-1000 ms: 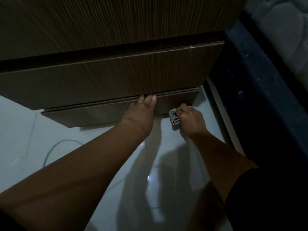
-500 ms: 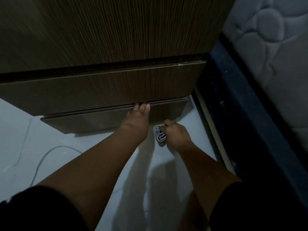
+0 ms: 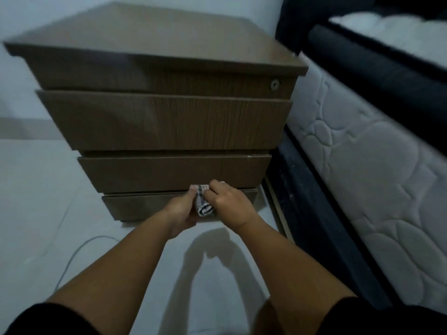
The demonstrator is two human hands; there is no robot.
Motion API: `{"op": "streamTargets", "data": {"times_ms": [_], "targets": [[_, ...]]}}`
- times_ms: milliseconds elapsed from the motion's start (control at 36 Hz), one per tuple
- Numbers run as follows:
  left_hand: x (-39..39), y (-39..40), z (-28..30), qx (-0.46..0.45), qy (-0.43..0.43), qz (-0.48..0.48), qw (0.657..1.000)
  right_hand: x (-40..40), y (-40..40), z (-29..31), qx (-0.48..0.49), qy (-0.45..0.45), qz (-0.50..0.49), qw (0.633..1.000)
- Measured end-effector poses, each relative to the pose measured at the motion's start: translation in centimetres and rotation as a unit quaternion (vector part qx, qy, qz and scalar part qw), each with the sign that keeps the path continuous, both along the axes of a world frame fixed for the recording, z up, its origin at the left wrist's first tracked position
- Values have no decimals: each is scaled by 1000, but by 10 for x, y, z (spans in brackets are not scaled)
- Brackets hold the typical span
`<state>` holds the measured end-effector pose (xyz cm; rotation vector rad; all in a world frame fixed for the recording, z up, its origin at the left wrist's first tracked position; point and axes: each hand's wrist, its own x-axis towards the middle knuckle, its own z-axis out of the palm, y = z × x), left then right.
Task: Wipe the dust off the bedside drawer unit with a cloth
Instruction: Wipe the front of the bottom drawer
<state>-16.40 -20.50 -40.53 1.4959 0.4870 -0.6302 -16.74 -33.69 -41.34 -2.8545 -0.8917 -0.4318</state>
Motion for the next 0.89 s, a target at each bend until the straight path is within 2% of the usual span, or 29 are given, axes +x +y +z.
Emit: {"op": "streamTargets", "data": {"times_ms": [111,222,333,417,528,611,722,778,889], "targets": [[-6,13,43,-33,-28,67,997,-4,13,34,12,-50,34,998],[-20,24,88,-16,-72,76,994,-11,25,70,-11,-45,48,998],[-31,40,124,-33,-109,87,990,-21,34,113,11,2,40,999],[-31,53,147,-34,-127,110,985,-26,40,146,102,69,6,992],[-33,67,186,-36,-177,127,975,-24,55,180,313,151,-59,936],[-31,76,214,-44,-207,120,970,-14,69,199,443,214,-84,867],[-21,93,247,-32,-244,111,963,-3,89,226,546,271,-71,789],[-17,102,262,-20,-260,93,961,0,97,241,571,272,-57,772],[-1,122,285,10,-284,122,951,17,110,263,591,237,-64,769]]}}
